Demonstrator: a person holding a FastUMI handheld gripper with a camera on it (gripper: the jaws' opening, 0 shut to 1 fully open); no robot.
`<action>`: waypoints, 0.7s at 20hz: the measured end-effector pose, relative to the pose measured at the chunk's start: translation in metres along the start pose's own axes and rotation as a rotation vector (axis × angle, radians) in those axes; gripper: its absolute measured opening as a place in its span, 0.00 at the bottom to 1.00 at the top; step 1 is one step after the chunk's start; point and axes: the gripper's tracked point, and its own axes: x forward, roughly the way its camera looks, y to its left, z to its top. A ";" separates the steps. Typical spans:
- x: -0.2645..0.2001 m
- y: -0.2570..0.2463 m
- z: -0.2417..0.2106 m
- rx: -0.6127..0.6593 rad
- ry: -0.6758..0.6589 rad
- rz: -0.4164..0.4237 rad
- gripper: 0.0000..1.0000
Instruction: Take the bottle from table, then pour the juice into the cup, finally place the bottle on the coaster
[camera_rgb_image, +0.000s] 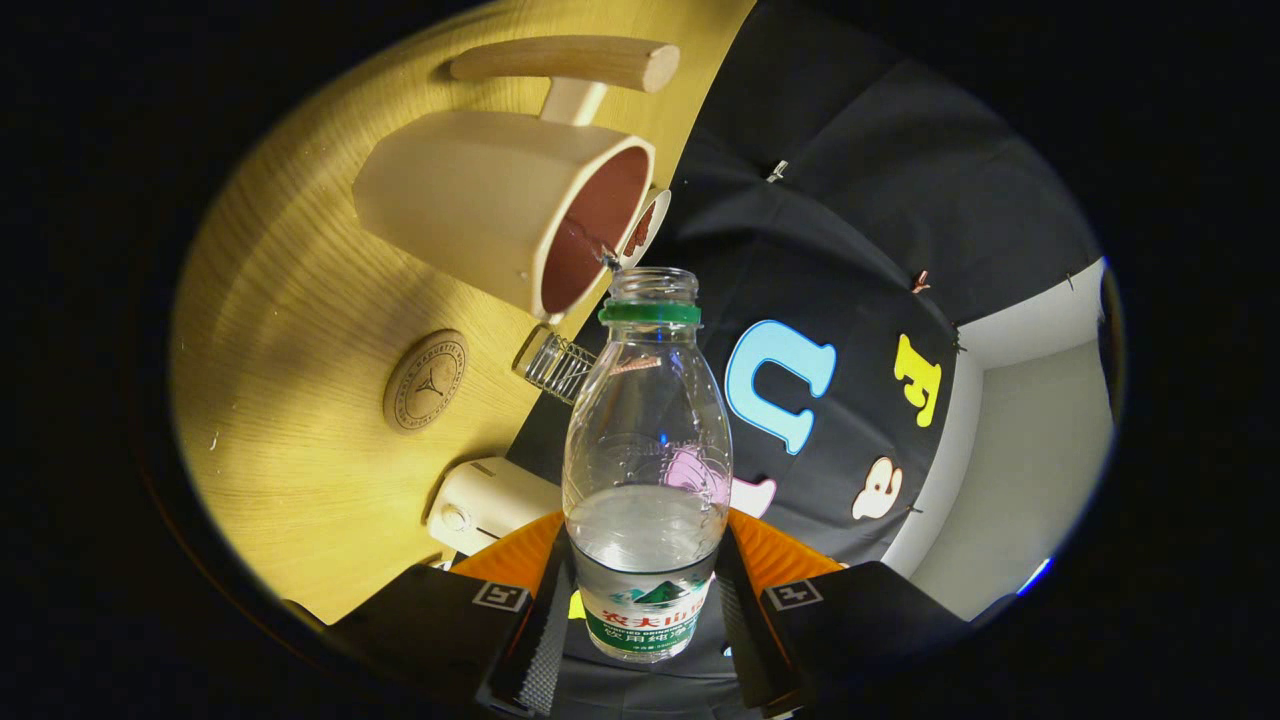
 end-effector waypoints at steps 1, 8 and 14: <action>-0.001 -0.003 0.002 -0.017 -0.010 -0.007 0.70; 0.004 -0.009 0.000 -0.097 -0.034 0.006 0.70; 0.001 -0.012 0.003 -0.124 -0.056 -0.001 0.70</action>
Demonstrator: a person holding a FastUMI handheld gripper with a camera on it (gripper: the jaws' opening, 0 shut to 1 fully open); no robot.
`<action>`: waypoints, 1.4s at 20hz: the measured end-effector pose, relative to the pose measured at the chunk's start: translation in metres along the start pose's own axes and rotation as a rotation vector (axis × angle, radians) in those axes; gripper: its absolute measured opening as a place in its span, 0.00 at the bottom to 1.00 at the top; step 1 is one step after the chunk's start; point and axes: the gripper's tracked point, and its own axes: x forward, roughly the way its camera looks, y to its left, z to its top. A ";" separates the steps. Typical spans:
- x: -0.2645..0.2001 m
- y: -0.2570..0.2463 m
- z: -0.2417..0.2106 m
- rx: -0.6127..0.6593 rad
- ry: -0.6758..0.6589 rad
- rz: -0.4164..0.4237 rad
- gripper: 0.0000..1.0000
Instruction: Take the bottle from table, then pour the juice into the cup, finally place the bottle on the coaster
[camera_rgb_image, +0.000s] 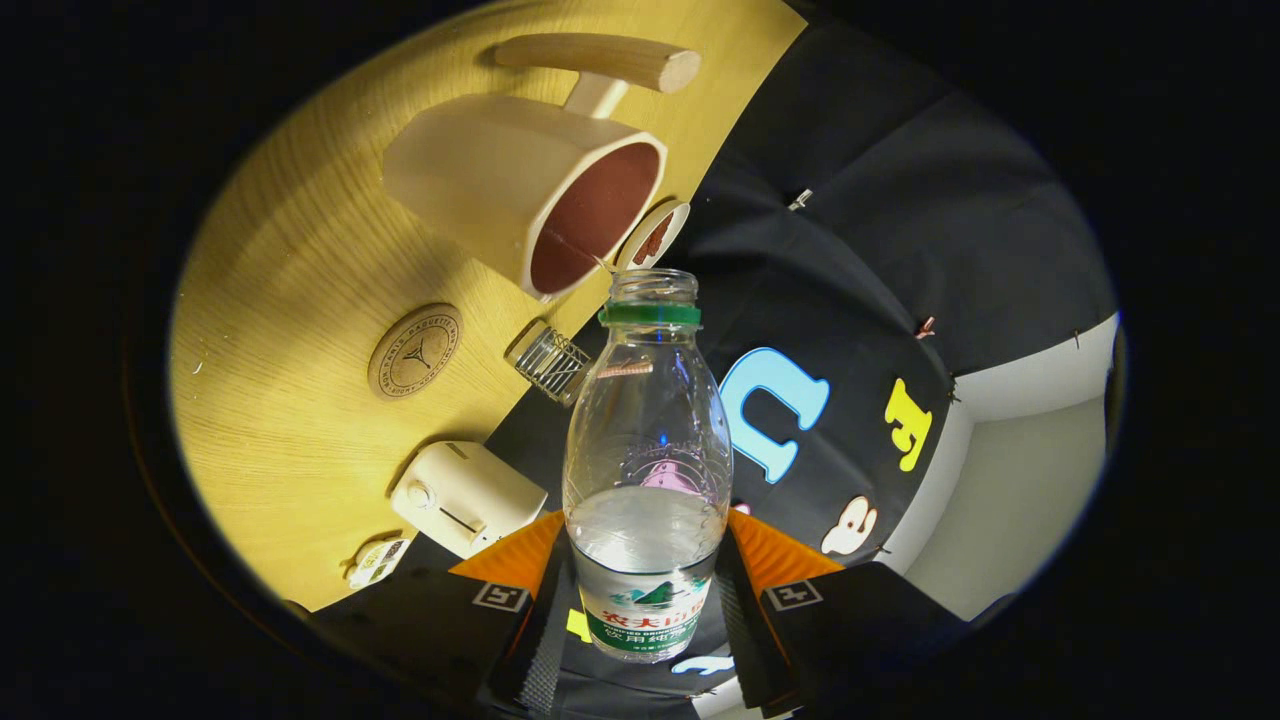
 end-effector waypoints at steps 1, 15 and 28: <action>-0.002 0.001 0.001 0.011 -0.005 0.007 0.70; -0.009 0.028 0.011 1.069 0.198 0.128 0.71; -0.011 -0.009 -0.076 1.843 0.213 -0.161 0.71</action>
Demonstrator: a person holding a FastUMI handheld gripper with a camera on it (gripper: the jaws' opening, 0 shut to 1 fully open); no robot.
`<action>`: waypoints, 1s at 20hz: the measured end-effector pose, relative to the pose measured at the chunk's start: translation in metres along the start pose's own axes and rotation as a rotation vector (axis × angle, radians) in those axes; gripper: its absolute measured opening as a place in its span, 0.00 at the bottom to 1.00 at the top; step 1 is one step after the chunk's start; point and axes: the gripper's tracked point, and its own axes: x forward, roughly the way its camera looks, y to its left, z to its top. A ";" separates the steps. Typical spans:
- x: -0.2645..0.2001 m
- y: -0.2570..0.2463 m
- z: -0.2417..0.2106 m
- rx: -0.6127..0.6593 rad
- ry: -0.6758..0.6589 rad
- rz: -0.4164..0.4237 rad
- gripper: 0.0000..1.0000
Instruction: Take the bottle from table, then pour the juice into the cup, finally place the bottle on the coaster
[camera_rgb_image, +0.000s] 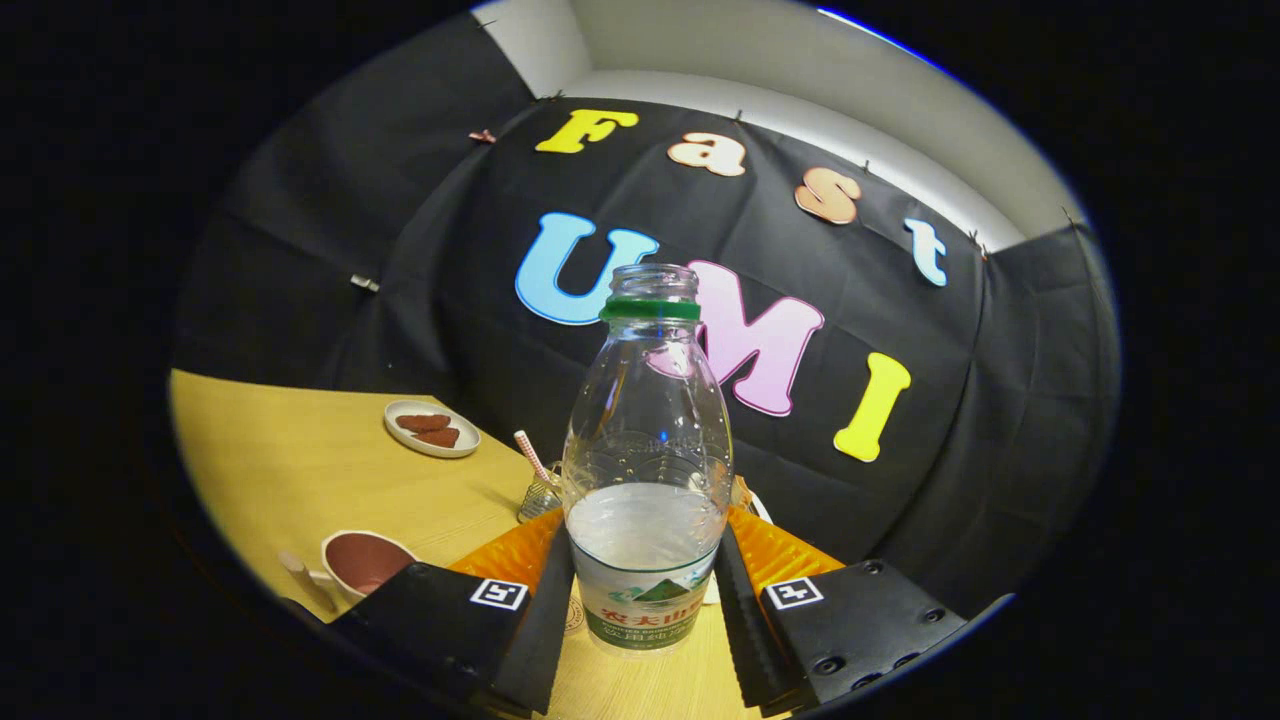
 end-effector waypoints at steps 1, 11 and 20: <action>0.000 -0.012 -0.005 0.018 0.001 -0.014 0.71; -0.007 -0.076 -0.078 0.156 0.113 -0.105 0.71; -0.015 -0.069 -0.105 0.271 0.151 -0.101 0.72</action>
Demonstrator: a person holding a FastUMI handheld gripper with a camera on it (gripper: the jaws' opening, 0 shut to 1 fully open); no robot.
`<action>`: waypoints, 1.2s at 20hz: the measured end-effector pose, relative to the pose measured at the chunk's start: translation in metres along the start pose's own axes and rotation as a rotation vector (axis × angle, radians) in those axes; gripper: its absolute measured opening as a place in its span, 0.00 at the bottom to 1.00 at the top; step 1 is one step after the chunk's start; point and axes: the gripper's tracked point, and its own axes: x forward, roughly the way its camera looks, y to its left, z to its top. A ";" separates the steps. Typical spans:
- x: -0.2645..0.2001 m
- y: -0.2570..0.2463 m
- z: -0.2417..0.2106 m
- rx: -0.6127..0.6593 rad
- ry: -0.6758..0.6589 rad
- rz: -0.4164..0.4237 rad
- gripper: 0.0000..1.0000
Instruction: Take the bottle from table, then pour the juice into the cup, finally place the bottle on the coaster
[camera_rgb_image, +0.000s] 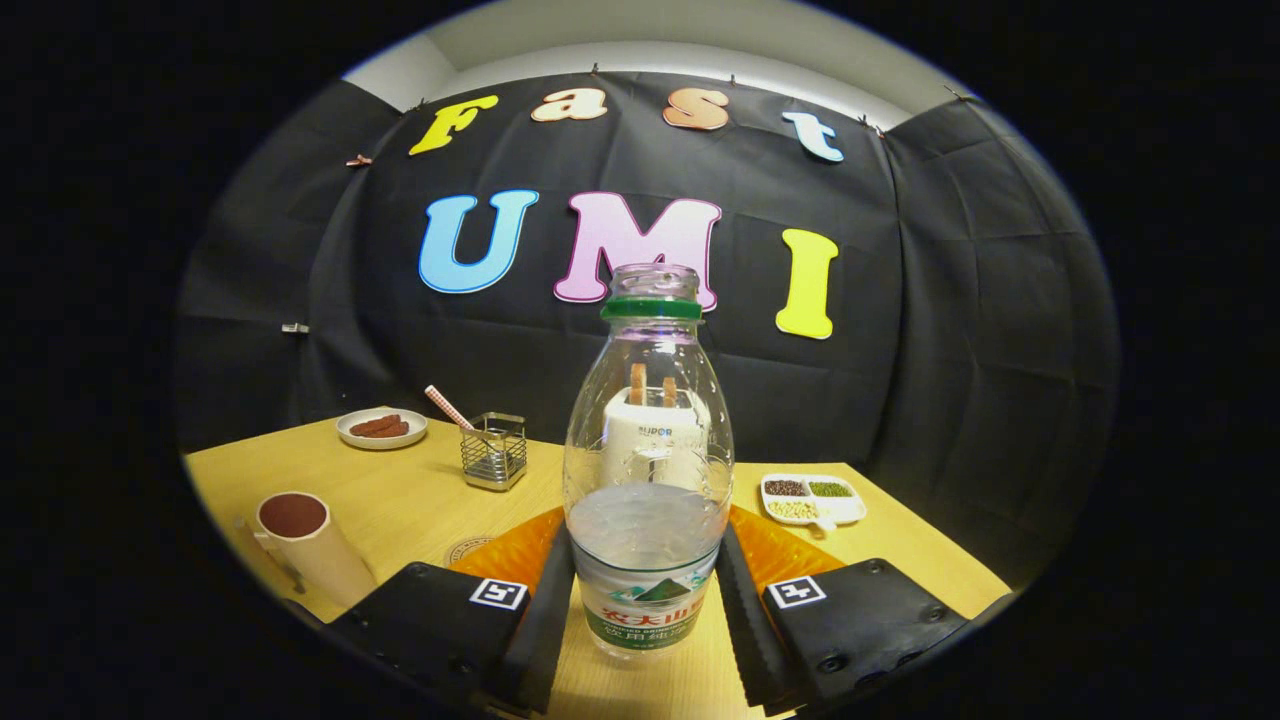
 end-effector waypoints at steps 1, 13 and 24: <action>-0.001 0.000 -0.004 0.012 0.009 -0.005 0.72; -0.013 0.018 -0.043 0.073 0.088 0.031 0.79; -0.013 0.023 -0.044 0.065 0.093 0.045 0.89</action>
